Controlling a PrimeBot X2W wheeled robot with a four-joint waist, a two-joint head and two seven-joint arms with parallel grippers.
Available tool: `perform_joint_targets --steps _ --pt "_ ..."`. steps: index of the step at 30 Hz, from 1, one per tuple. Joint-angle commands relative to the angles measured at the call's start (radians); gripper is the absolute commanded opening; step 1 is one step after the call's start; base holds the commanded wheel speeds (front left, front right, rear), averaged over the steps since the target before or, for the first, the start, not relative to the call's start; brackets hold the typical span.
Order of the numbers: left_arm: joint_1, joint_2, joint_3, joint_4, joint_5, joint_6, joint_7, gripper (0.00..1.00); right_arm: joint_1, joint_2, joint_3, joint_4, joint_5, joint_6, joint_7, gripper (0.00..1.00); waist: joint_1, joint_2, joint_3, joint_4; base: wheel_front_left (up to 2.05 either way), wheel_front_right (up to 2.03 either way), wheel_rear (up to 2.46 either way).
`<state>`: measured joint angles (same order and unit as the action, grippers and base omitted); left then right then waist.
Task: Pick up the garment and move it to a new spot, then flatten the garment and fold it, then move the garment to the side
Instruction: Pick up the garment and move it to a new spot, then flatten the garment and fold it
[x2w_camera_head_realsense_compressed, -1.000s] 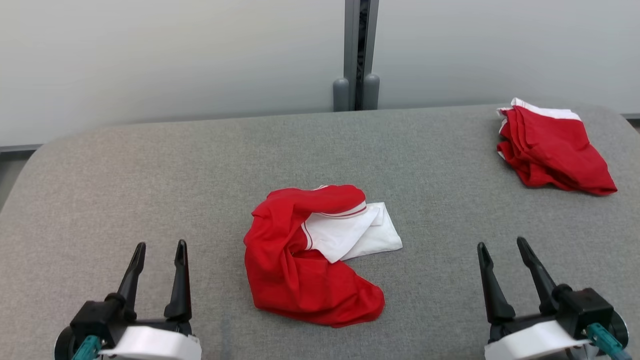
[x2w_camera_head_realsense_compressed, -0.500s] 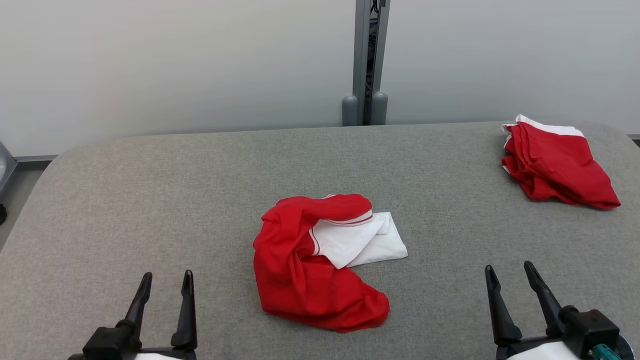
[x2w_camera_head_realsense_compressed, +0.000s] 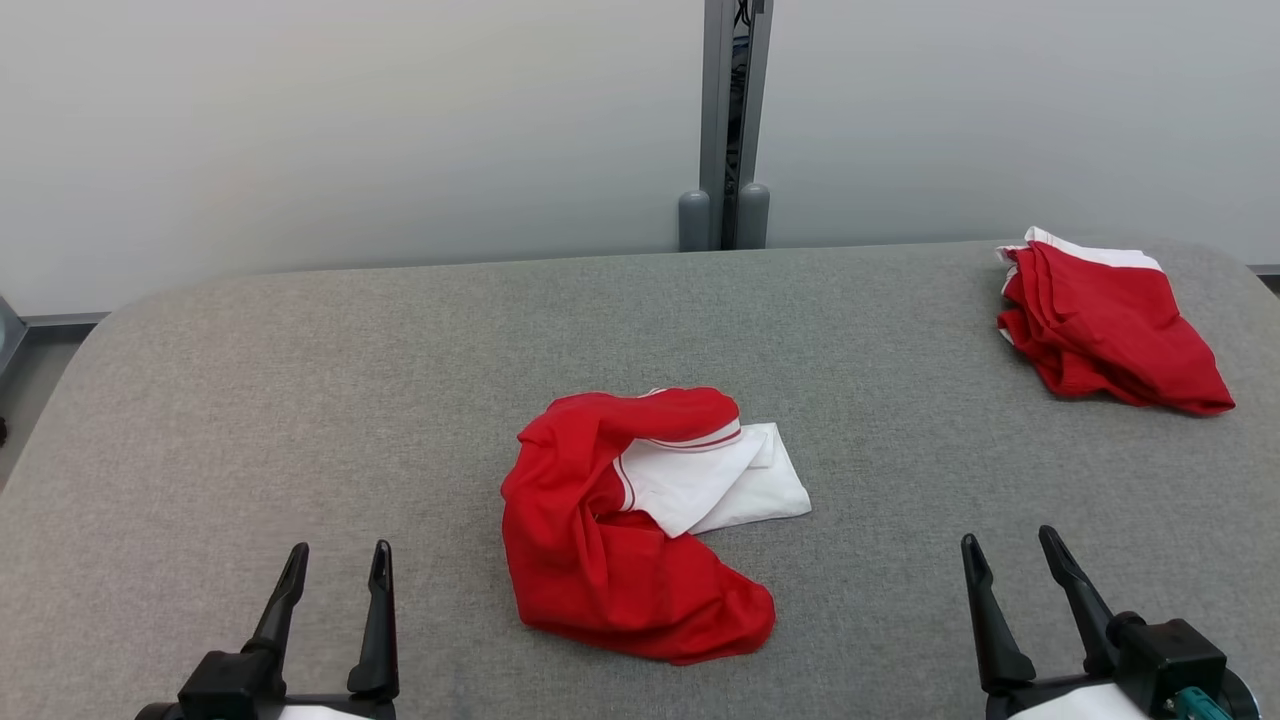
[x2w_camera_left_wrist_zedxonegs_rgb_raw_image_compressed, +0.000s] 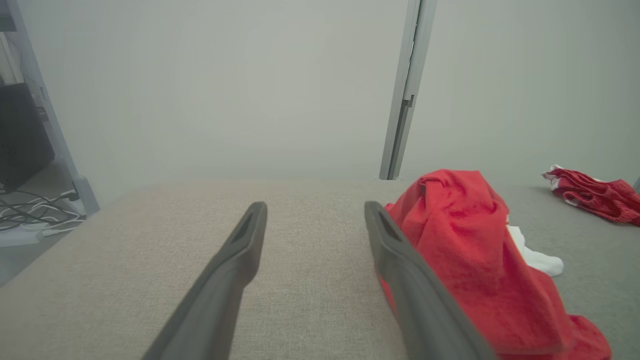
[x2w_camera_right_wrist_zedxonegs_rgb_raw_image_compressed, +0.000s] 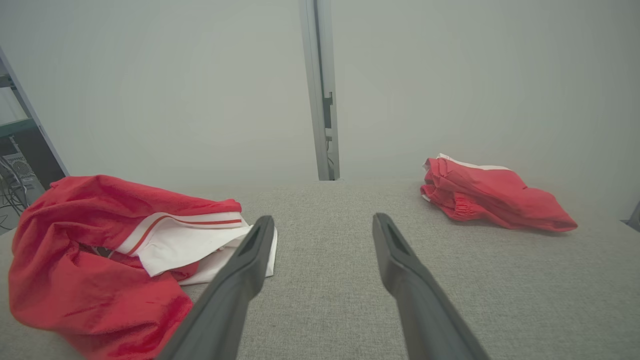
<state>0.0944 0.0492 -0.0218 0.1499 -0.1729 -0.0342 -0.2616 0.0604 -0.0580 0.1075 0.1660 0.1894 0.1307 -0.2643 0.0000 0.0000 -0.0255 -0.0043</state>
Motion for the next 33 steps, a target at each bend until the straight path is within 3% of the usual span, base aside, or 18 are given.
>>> perform_joint_targets --steps 1,16,26,33 --pt "-0.018 0.003 -0.004 0.004 0.001 0.007 -0.004 1.0 -0.009 -0.005 0.002 0.0 -0.002 0.0 -0.001 1.0 0.0 0.0 0.003 -0.001 0.0 0.0 0.0" --pt "-0.051 0.003 -0.014 -0.014 0.011 0.02 -0.004 1.0 -0.016 -0.002 0.002 0.003 0.001 0.0 -0.001 1.0 0.0 0.0 0.004 -0.006 0.0 0.0 0.0" --pt "-0.155 0.003 -0.073 -0.06 0.026 -0.009 -0.003 1.0 -0.036 -0.009 0.019 0.006 0.003 0.0 -0.001 1.0 0.0 0.0 0.031 -0.034 0.0 0.0 0.0" --pt "-0.304 0.003 -0.164 -0.013 0.049 -0.039 -0.002 1.0 -0.067 -0.012 0.022 0.002 0.004 0.0 -0.001 1.0 0.0 0.0 0.096 -0.077 0.0 0.0 0.0"
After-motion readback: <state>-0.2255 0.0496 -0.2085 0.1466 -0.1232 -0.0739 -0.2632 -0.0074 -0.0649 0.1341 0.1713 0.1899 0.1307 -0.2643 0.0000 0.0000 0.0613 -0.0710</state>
